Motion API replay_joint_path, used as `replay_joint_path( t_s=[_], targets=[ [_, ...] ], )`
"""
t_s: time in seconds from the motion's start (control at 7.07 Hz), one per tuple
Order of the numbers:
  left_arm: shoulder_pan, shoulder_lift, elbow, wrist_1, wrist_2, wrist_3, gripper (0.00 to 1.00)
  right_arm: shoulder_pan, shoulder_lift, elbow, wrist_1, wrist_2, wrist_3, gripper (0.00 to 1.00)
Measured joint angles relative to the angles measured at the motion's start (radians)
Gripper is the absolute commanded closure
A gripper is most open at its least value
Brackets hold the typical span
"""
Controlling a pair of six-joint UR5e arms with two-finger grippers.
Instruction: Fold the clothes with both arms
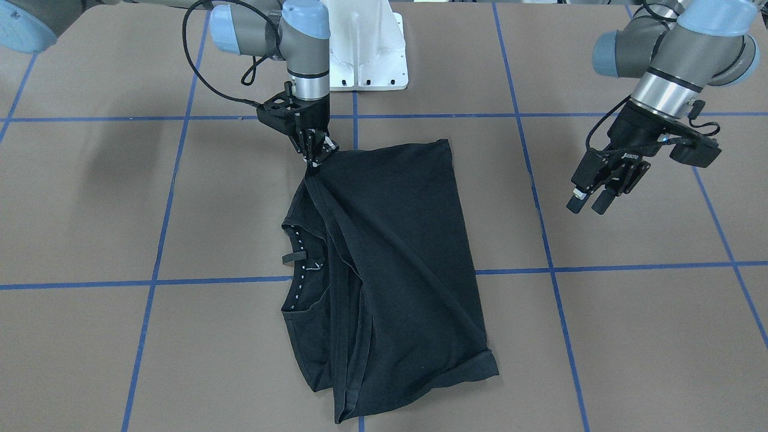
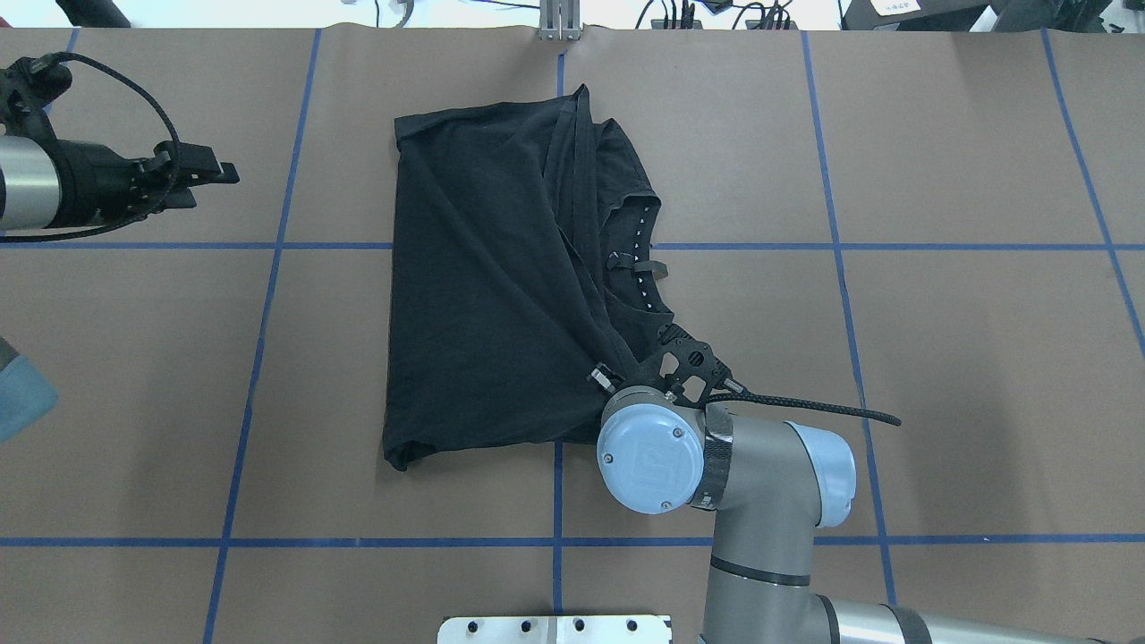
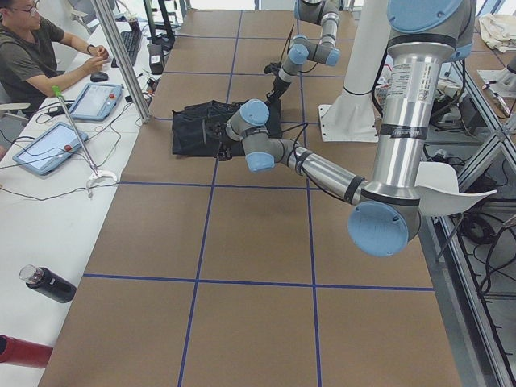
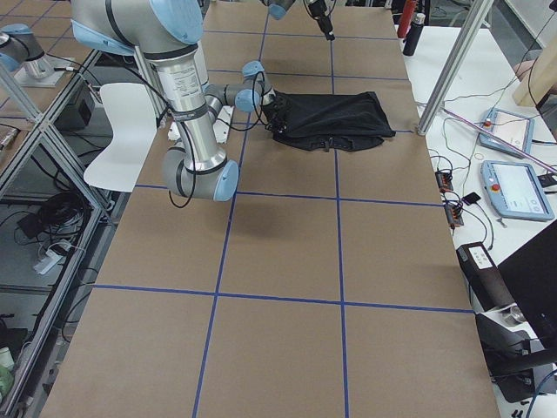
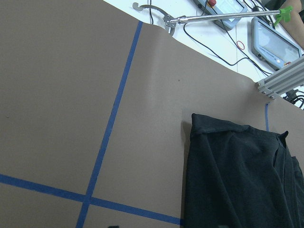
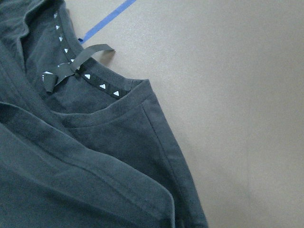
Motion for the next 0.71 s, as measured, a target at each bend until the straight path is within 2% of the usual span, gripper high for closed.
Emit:
replay_joint_path(
  t_s=[0.71],
  targets=[
    [0.001, 0.007, -0.002, -0.001, 0.000, -0.004, 0.25, 0.007, 0.018, -0.050, 0.001, -0.011, -0.055, 0.36]
  ],
)
